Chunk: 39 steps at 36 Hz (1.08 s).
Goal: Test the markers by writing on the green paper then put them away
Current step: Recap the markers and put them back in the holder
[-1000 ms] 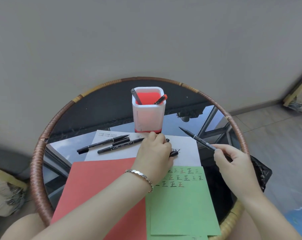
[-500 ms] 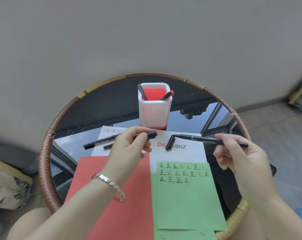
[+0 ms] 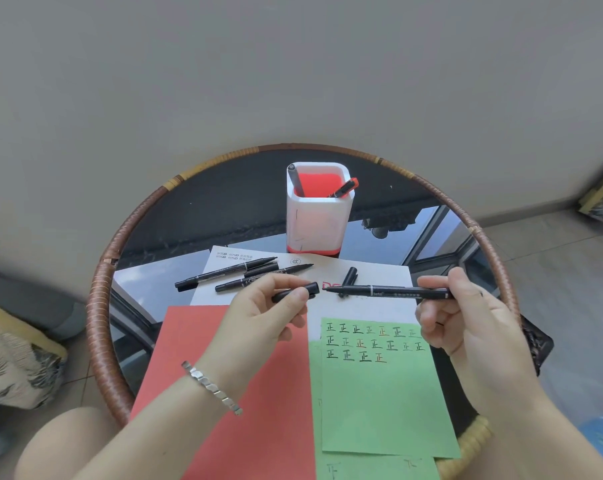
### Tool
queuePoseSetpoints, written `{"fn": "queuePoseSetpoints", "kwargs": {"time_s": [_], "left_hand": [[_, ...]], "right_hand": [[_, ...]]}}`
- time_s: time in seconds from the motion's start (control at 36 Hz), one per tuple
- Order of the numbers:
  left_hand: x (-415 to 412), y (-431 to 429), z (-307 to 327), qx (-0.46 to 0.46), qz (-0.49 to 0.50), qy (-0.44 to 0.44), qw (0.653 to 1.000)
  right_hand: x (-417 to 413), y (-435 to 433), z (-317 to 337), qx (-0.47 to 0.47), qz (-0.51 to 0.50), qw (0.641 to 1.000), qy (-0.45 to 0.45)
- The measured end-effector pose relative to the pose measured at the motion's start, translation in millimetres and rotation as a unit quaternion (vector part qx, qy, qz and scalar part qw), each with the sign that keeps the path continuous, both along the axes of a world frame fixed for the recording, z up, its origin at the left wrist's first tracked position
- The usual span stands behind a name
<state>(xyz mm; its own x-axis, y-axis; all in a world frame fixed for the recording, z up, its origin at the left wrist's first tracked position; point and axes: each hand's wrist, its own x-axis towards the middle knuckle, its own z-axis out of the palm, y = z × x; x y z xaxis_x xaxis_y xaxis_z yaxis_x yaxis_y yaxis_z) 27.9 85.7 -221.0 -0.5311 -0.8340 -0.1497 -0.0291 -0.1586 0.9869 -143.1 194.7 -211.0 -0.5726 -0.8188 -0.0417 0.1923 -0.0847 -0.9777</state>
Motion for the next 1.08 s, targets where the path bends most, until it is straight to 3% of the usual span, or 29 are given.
{"fn": "queuePoseSetpoints", "kwargs": {"time_s": [0.25, 0.44, 0.64, 0.89, 0.94, 1.0, 1.08], "left_hand": [[-3, 8, 5, -0.047, -0.049, 0.005, 0.998], [-4, 13, 9, -0.076, -0.078, 0.006, 0.994], [2, 14, 16, -0.12, -0.134, -0.008, 0.984], [-1, 7, 25, -0.326, -0.128, -0.002, 0.937], [-3, 5, 28, -0.37, -0.12, 0.012, 0.921], [-4, 1, 31, -0.377, -0.121, 0.019, 0.918], [-5, -3, 30, -0.361, -0.137, 0.015, 0.922]], "right_hand": [[0, 4, 1, 0.006, 0.008, 1.0, 0.002], [0, 6, 3, 0.014, 0.09, 0.996, 0.01], [-4, 11, 29, 0.128, 0.146, 0.966, 0.173], [-5, 4, 36, 0.04, 0.17, 0.906, 0.385], [-3, 0, 34, 0.003, 0.175, 0.903, 0.392], [-4, -4, 31, -0.035, 0.158, 0.895, 0.415], [-4, -10, 28, -0.062, 0.134, 0.845, 0.514]]}}
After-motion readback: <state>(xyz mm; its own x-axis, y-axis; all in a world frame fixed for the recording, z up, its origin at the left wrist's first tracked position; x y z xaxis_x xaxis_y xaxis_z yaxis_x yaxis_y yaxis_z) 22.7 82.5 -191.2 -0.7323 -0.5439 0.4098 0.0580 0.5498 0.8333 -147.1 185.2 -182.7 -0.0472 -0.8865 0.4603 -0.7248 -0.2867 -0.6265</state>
